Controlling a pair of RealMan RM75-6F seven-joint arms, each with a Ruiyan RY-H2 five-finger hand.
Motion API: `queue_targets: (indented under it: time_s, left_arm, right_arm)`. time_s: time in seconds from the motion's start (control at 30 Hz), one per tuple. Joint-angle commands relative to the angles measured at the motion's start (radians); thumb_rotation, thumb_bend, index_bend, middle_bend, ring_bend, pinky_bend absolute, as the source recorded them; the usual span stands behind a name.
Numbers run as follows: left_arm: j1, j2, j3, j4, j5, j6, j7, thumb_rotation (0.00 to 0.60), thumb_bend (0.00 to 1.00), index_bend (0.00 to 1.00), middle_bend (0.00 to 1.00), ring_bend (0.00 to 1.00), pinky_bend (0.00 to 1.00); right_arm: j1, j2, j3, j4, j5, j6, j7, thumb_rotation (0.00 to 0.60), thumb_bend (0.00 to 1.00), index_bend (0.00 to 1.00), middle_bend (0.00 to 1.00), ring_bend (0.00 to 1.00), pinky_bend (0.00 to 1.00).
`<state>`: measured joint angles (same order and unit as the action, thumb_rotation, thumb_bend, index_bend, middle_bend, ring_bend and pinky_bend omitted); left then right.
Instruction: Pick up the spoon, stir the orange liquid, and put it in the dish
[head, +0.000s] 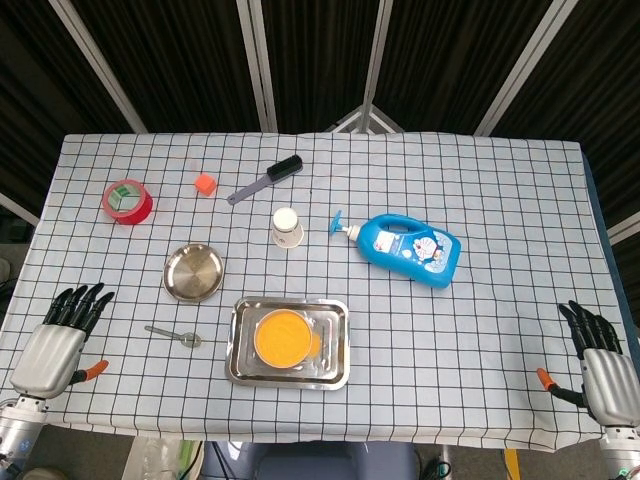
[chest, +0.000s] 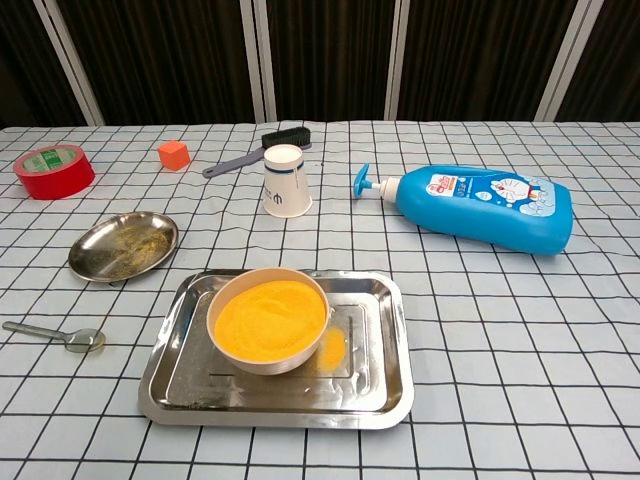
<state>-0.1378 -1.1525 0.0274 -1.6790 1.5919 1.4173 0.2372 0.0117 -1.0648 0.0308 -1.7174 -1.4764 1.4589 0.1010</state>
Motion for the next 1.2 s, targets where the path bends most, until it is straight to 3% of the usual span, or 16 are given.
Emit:
queue_targets:
  time_s: [0.03, 0.33, 0.43, 0.5, 0.7, 0.87, 1.2]
  left_arm:
    - [-0.004, -0.003, -0.002, -0.004, -0.007, -0.008, 0.006, 0.6, 0.16, 0.0, 0.0, 0.0, 0.04]
    - [-0.054, -0.034, -0.032, -0.016, -0.093, -0.113, 0.052, 0.6, 0.16, 0.03, 0.0, 0.0, 0.04]
    - [-0.078, -0.047, -0.047, -0.02, -0.136, -0.158, 0.08, 0.6, 0.17, 0.14, 0.0, 0.0, 0.04]
    - [-0.099, -0.063, -0.06, -0.017, -0.168, -0.192, 0.112, 0.6, 0.21, 0.28, 0.0, 0.0, 0.04]
    - [-0.146, -0.115, -0.081, 0.028, -0.227, -0.252, 0.199, 0.6, 0.32, 0.45, 0.0, 0.0, 0.04]
    - [-0.18, -0.167, -0.096, 0.078, -0.271, -0.291, 0.246, 0.6, 0.39, 0.48, 0.0, 0.0, 0.04]
    - [-0.223, -0.249, -0.084, 0.158, -0.309, -0.338, 0.318, 0.6, 0.39, 0.49, 0.0, 0.0, 0.04]
  right_arm:
    - [-0.001, 0.001, 0.0, 0.0, 0.002, 0.0, 0.001, 0.6, 0.31, 0.0, 0.0, 0.0, 0.0]
    - [-0.002, 0.001, -0.001, -0.002, 0.002, 0.001, -0.001, 0.6, 0.31, 0.0, 0.0, 0.0, 0.0]
    - [-0.003, 0.001, 0.0, -0.003, 0.006, 0.0, 0.0, 0.6, 0.31, 0.0, 0.0, 0.0, 0.0]
    - [-0.003, 0.001, 0.001, -0.003, 0.009, -0.001, 0.001, 0.6, 0.31, 0.0, 0.0, 0.0, 0.0]
    - [-0.002, 0.001, 0.002, -0.004, 0.012, -0.004, 0.002, 0.6, 0.31, 0.0, 0.0, 0.0, 0.0]
    - [-0.001, 0.001, 0.002, -0.004, 0.014, -0.006, 0.004, 0.6, 0.31, 0.0, 0.0, 0.0, 0.0]
    - [0.002, 0.0, 0.004, -0.004, 0.02, -0.014, 0.008, 0.6, 0.31, 0.0, 0.0, 0.0, 0.0]
